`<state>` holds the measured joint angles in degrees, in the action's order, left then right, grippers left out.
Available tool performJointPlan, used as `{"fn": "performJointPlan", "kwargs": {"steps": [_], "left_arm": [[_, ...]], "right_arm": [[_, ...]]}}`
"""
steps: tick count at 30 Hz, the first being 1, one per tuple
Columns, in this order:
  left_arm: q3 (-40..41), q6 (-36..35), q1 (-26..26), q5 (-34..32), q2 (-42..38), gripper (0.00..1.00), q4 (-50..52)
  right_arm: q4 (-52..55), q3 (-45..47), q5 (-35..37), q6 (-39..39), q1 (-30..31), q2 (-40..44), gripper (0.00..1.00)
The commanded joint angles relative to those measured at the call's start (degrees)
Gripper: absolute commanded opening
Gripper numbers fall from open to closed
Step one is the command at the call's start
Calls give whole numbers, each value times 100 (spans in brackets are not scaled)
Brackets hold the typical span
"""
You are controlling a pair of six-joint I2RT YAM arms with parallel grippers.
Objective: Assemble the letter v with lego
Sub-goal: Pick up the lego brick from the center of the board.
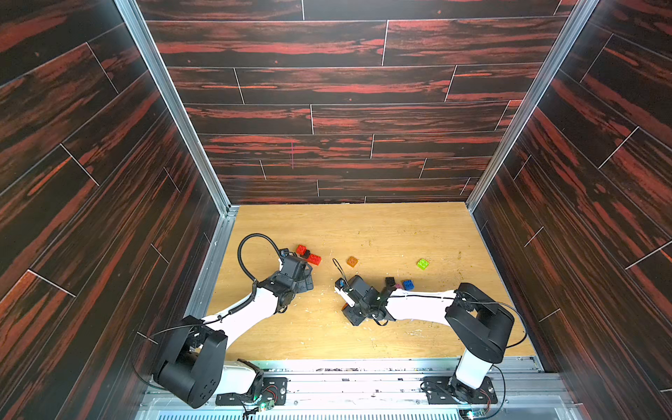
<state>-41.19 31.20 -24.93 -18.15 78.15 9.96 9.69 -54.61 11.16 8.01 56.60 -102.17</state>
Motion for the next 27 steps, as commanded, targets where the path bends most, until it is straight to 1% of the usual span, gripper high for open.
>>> {"fn": "performJointPlan", "kwargs": {"steps": [1,13,19,22,27], "left_arm": [[70,70,-38,-30,-212,100,-108],[111,62,-66,-19,-226,100,-117],[113,62,-74,13,-168,100,-143],[114,62,-74,29,-199,100,-152],[137,-32,-91,56,-328,100,-135]], "right_arm": [[428,-3,-182,22,71,-320,54],[499,-76,-228,28,114,-397,44],[501,-52,-237,31,115,-397,33],[523,-80,-154,68,114,-387,24],[698,-292,66,102,-6,-326,22]]}}
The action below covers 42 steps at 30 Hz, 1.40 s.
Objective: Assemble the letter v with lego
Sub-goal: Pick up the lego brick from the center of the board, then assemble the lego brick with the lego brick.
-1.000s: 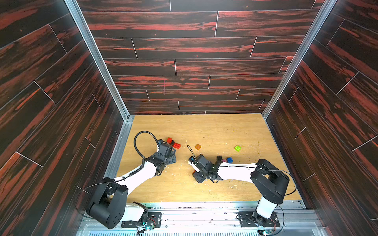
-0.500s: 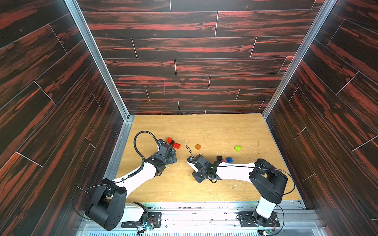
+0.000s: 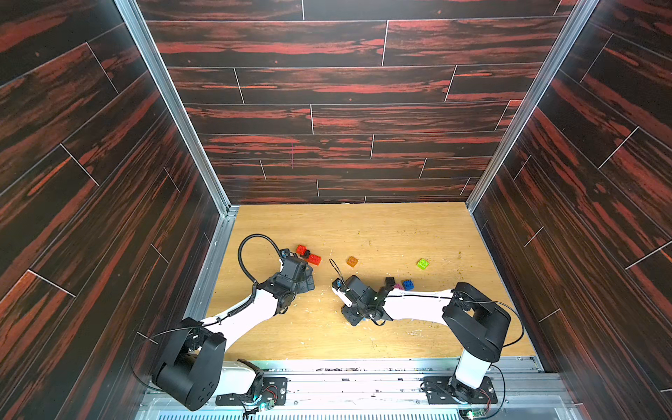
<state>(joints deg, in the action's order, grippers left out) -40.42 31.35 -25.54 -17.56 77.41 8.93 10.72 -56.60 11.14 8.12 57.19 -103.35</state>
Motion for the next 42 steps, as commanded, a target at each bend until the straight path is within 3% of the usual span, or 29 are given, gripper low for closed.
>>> {"fn": "performJointPlan", "kwargs": {"steps": [1,8,16,20,31,42], "left_arm": [[74,-59,-43,14,-290,100,-32],[311,-48,-109,118,-551,100,-179],[354,-58,-151,297,-454,100,-302],[369,-9,-181,410,-369,100,-424],[421,-32,-314,568,-99,100,-777],[602,-34,-409,1284,10,100,-1444]], "right_arm": [[646,-146,91,93,-137,-186,22],[1028,-684,-220,18,-963,107,13],[1611,-1749,-343,-239,-1420,-284,21],[1781,-2251,-474,-343,-1676,-580,15],[1724,-3015,-706,-1594,-2099,-1167,14],[1904,-3783,-813,-2042,-2259,-1939,14]]}}
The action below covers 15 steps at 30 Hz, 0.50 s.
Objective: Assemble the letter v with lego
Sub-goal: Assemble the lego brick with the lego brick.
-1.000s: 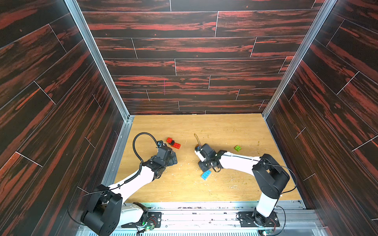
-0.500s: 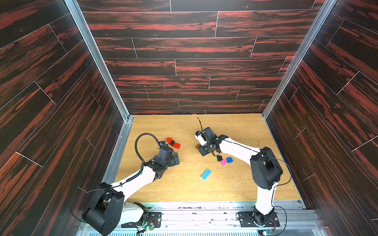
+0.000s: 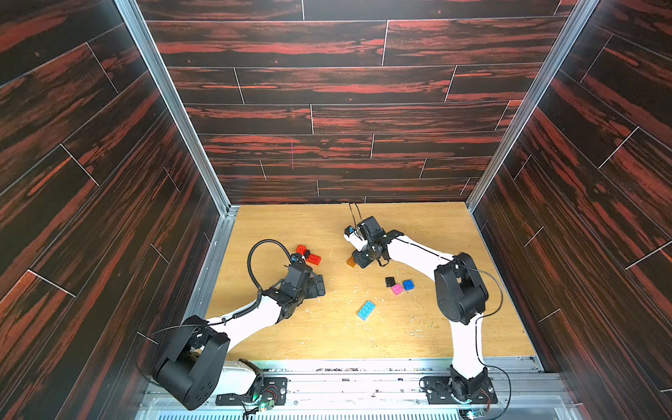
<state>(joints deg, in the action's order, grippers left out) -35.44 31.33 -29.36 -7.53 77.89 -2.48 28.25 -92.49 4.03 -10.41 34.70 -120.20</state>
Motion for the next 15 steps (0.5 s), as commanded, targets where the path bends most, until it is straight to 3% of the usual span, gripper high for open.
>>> {"fn": "performJointPlan", "kwargs": {"steps": [1,15], "left_arm": [[145,3,-34,357,-69,100,-390],[250,21,-51,612,-95,100,-648]], "right_arm": [[174,-249,-104,-189,-10,-321,14],[121,-270,1,-107,-17,-466,14]]}}
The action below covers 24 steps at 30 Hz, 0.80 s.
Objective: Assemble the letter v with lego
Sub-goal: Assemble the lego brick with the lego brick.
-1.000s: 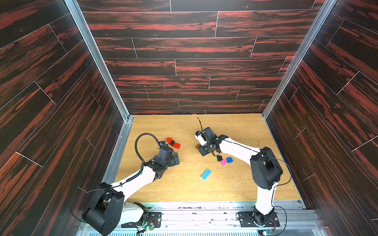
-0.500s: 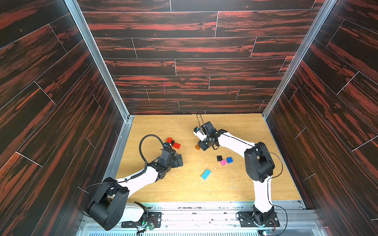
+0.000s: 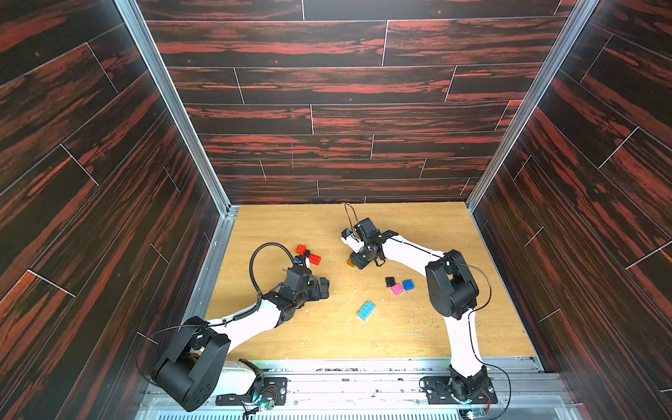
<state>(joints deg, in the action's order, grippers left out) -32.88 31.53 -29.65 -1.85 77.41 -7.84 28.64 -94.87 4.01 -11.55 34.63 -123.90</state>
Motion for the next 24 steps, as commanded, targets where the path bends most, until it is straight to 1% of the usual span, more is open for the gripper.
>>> {"fn": "performJointPlan", "kwargs": {"steps": [1,9,17,24], "left_arm": [[-13,7,-23,44,-37,100,-100],[-43,-6,-28,-61,-93,100,50],[-51,-15,-32,-42,-99,100,63],[-53,-22,-32,-52,-155,100,130]], "right_arm": [[114,-55,8,19,-12,-123,14],[101,143,-2,149,-9,-124,14],[65,329,34,166,-14,-221,14],[45,577,12,253,-6,-140,14]]}}
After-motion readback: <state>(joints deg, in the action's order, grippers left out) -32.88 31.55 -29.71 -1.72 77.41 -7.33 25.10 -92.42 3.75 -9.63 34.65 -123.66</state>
